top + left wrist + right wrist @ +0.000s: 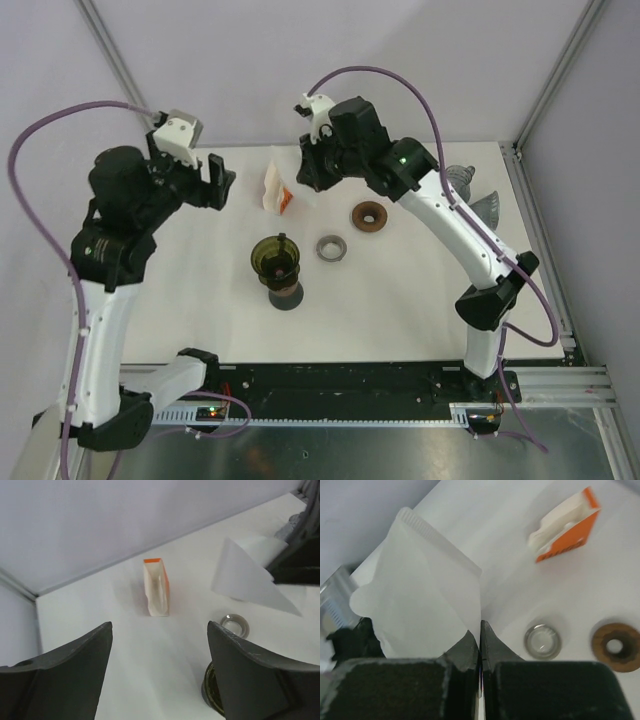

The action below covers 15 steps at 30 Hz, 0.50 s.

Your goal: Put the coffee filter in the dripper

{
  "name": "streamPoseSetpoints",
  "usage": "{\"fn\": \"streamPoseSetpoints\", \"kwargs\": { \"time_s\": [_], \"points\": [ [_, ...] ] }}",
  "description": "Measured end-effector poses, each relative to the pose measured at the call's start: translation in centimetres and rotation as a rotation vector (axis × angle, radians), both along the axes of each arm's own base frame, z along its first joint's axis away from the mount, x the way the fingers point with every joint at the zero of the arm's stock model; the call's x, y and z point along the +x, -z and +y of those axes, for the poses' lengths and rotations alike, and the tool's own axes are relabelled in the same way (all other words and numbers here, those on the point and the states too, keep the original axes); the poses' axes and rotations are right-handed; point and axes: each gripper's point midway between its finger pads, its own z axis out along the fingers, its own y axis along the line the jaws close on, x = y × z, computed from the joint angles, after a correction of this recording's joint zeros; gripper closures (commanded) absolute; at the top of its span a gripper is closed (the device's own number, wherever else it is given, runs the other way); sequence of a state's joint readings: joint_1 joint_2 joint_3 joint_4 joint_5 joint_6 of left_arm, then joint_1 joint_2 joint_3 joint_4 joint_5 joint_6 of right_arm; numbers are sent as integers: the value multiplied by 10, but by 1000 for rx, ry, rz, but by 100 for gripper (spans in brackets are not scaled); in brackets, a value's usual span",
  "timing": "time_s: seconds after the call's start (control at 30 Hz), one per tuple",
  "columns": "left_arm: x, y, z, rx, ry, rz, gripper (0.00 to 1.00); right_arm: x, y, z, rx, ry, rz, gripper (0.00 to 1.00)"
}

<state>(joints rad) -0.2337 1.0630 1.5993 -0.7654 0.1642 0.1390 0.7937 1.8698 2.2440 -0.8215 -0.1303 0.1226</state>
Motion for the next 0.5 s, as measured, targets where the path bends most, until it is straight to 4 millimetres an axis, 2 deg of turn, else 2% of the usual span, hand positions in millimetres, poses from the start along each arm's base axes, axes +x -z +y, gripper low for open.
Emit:
{"fn": "streamPoseSetpoints", "kwargs": {
  "time_s": [0.07,0.17,0.3,0.4,0.5],
  "points": [
    [-9,-10,8,10,-25,-35,17,-23,1,0,-22,-63,50,100],
    [-17,-12,17,29,-56,-50,17,-59,4,4,-57,-153,108,100],
    [-17,4,20,44,-70,-11,18,-100,21,11,-139,-244,184,100],
    [-13,24,20,59,-71,43,18,-113,44,13,-212,-272,242,100],
    [-8,47,17,75,-64,111,18,-115,72,15,-289,-272,308,100]
  ]
}}
